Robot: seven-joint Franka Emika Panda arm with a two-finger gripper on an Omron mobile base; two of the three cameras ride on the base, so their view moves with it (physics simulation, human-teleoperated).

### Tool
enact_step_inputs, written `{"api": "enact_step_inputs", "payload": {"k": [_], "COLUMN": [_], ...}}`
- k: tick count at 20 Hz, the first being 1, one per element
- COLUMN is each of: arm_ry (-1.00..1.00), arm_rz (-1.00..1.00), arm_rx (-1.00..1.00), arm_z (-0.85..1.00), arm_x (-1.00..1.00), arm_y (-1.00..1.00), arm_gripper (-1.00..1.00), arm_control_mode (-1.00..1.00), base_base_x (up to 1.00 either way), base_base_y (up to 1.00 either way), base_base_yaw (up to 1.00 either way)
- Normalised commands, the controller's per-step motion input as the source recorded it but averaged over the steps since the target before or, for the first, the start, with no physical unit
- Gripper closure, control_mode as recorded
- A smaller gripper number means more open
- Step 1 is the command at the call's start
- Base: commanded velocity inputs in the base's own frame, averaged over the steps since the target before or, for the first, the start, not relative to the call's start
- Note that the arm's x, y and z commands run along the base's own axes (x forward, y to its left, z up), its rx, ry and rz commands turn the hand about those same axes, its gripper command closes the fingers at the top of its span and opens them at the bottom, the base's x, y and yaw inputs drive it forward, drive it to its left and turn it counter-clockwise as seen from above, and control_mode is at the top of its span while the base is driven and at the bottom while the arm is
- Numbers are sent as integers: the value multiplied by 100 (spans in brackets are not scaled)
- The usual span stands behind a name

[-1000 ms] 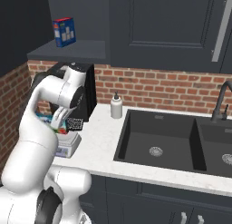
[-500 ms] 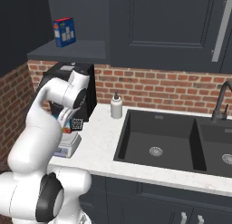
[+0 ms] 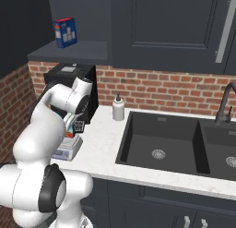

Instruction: Pick the boxed food and place it on the digital scale for weighing, and close the cabinet.

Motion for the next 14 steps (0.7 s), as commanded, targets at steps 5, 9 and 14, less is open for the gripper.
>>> {"api": "enact_step_inputs", "payload": {"k": [5, 9, 14], "arm_ry": [0, 0, -5], "arm_rz": [0, 0, 0], "arm_rx": [0, 0, 0], "arm_z": [-30, -32, -40], "arm_x": [20, 21, 24], "arm_y": [19, 9, 0], "arm_gripper": [100, 100, 100], "arm_control_mode": [-100, -100, -100], "base_base_x": [0, 0, 0], "base_base_y": [0, 0, 0], "base_base_yaw": [0, 0, 0]}}
